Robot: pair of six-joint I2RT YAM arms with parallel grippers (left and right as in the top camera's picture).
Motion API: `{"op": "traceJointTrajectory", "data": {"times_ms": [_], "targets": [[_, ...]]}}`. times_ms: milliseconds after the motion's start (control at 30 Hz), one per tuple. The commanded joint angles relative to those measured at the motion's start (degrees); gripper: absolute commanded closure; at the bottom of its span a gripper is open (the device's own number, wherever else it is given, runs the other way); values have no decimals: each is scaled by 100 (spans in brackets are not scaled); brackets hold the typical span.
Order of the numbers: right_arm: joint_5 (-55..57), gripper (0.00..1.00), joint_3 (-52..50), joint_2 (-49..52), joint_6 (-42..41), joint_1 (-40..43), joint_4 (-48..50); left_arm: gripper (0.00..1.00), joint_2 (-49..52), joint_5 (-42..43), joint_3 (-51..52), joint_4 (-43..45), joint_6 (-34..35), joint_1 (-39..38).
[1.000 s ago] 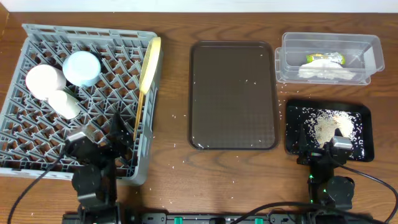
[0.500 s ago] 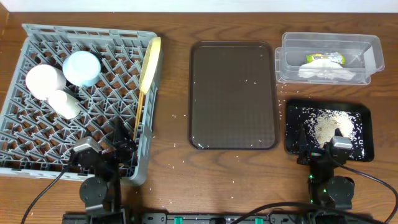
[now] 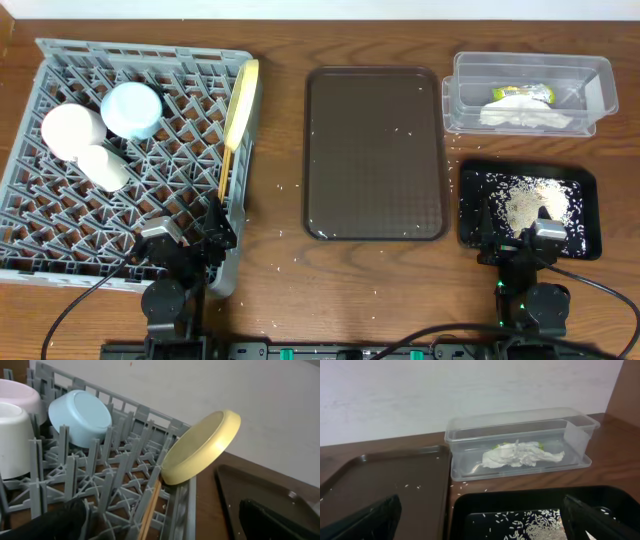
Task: Sort waste into correct bins and load items into the dishwasher
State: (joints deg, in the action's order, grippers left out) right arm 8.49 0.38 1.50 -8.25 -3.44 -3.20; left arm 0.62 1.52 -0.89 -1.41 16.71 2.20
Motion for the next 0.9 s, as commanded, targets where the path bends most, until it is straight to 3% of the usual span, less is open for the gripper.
{"op": "traceJointTrajectory", "data": {"times_ms": [0, 233, 400, 867], "targets": [[-17, 1, -7, -2, 83, 22, -28, 1, -52, -201, 66, -282, -275, -68], [-17, 1, -7, -2, 83, 22, -28, 1, -52, -125, 66, -271, -640, -105], [-17, 1, -7, -2, 83, 22, -28, 1, -52, 203, 66, -256, -1709, -105], [-17, 1, -7, -2, 83, 22, -28, 1, -46, 190, 66, -240, -1692, -105]]}}
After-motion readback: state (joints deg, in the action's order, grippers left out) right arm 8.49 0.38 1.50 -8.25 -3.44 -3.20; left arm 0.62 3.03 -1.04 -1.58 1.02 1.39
